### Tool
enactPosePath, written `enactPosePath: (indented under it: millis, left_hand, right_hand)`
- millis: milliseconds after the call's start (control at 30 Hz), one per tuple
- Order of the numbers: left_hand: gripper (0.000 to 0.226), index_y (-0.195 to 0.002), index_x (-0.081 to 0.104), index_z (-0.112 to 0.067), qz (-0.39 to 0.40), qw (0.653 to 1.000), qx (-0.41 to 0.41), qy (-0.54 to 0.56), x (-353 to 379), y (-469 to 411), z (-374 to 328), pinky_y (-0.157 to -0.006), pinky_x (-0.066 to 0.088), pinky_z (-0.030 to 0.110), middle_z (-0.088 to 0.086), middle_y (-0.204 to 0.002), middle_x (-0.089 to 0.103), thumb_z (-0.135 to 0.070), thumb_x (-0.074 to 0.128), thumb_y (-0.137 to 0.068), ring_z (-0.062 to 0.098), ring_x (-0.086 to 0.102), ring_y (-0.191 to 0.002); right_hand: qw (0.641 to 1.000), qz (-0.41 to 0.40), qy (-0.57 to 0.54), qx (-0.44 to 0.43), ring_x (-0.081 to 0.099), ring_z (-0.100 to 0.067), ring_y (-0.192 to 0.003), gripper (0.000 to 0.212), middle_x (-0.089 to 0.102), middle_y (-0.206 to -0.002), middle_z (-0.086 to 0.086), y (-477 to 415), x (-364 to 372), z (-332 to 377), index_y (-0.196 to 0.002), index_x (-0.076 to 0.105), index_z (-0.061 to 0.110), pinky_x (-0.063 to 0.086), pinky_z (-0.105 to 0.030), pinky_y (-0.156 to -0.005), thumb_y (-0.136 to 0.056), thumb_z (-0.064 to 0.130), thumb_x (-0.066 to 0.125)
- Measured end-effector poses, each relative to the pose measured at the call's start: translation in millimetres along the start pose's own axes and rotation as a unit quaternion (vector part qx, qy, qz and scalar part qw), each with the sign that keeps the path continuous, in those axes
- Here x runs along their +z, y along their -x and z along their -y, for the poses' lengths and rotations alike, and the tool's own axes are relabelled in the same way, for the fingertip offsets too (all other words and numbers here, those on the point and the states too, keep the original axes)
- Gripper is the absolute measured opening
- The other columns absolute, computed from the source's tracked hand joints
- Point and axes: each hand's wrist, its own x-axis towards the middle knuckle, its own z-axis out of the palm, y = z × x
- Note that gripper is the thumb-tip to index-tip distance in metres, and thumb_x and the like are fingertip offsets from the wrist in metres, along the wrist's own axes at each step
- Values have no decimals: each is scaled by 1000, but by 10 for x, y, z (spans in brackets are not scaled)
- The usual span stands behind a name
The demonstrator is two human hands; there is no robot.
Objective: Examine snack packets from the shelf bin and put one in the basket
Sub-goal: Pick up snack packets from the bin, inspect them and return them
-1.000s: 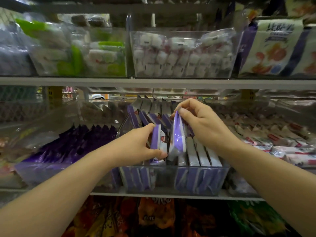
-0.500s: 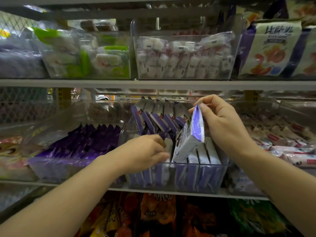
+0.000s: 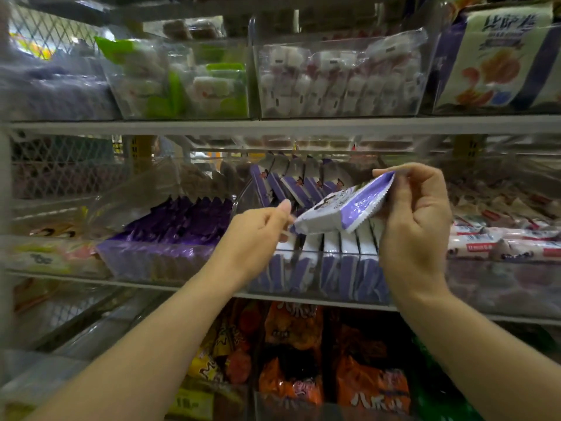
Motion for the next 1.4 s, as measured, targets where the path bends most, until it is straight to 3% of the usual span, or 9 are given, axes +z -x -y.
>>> enactPosePath:
  millis: [133, 233, 433, 533, 633, 800, 1000, 1200, 1400]
  left_hand:
    - [17, -111, 57, -27, 12, 954, -106, 280, 35, 213, -15, -56, 55, 21, -3, -111, 66, -35, 53, -97, 11, 73, -68]
    - [34, -124, 47, -25, -59, 903, -125, 406, 40, 358, 95, -57, 55, 24, -2, -111, 64, -18, 61, -94, 12, 73, -74]
    - [76, -145, 31, -41, -62, 938, -80, 331, 65, 785, 482, -83, 58, 45, -3, -124, 65, -5, 68, -88, 17, 67, -108]
    - [81, -145, 33, -40, -2, 935, -72, 347, 152, 1059, 608, -77, 59, 39, 3, -126, 62, -9, 73, -81, 19, 69, -104]
    - [71, -135, 46, -37, 47, 915, -88, 390, 283, 1265, 695, -77, 59, 35, -2, -123, 65, -15, 75, -74, 22, 69, -106]
    - [48, -124, 60, -27, 41, 911, -131, 389, 371, 1398, 859, -79, 59, 38, 4, -113, 73, -16, 70, -77, 27, 69, -104]
    - [29, -96, 75, -18, -32, 892, -185, 411, 423, 1434, 924, -81, 59, 44, 16, -99, 75, -39, 69, -76, 31, 73, -92]
    - [15, -92, 74, -7, -53, 869, -239, 431, 407, 1401, 974, -63, 59, 34, 19, -86, 74, -14, 61, -88, 28, 72, -74]
    - [24, -84, 74, -9, -85, 881, -249, 394, 357, 1420, 978, -70, 60, 41, 21, -85, 74, -32, 71, -76, 34, 73, -76]
  right_hand:
    - [995, 19, -70, 65, 64, -22, -95, 23, 64, -104, -8, 393, 33, 8, -95, 54, 28, 54, -42, -87, -101, 13, 38]
    - [982, 70, -127, 119, 65, -11, -101, 27, 67, -103, 3, 717, 19, -7, -90, 57, 23, 54, -32, -87, -99, 10, 35]
    - [952, 172, -130, 219, 71, -17, -88, 27, 74, -95, -4, 1212, -121, -104, -94, 63, 7, 55, -22, -71, -94, 25, 44]
    - [926, 202, -87, 306, 70, -23, -100, 45, 73, -106, -6, 1313, -118, -148, -109, 66, 20, 58, -43, -84, -79, 53, 62]
    - [904, 198, -110, 362, 72, -32, -90, 31, 75, -95, -13, 1435, -76, -163, -88, 73, 21, 57, -56, -81, -79, 50, 66]
    - [869, 161, -170, 436, 74, -28, -76, 26, 76, -85, -15, 1585, -12, -280, -86, 72, 11, 59, -36, -60, -77, 35, 66]
    - [837, 162, -195, 485, 73, -30, -78, 38, 74, -89, -20, 1704, 67, -381, -98, 69, 0, 60, -37, -65, -74, 30, 66]
    - [815, 176, -176, 523, 72, -35, -84, 24, 73, -95, -23, 1749, 79, -450, -107, 71, 5, 58, -38, -64, -90, 15, 56]
    - [824, 209, -158, 503, 71, -36, -92, 44, 73, -96, -23, 1806, 110, -457, -101, 73, 3, 58, -46, -82, -87, 40, 54]
